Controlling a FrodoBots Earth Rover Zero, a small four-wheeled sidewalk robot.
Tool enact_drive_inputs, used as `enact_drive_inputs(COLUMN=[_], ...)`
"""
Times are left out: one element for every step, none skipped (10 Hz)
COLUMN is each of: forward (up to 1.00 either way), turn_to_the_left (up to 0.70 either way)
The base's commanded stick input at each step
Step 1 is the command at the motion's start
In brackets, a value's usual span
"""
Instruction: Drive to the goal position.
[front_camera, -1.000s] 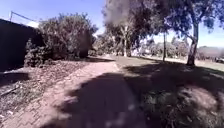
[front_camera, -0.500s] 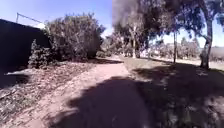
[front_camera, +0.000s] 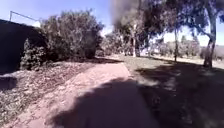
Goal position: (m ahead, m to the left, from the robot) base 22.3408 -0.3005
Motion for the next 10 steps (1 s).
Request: enact_drive_inputs(forward=[0.7, 0.7, 0.7, 0.7, 0.7, 0.7, 0.7, 0.7, 0.7, 0.7], turn_to_the_left=[0.0, 0.0, 0.0, 0.0, 0.0, 0.0, 0.0, 0.0, 0.0, 0.02])
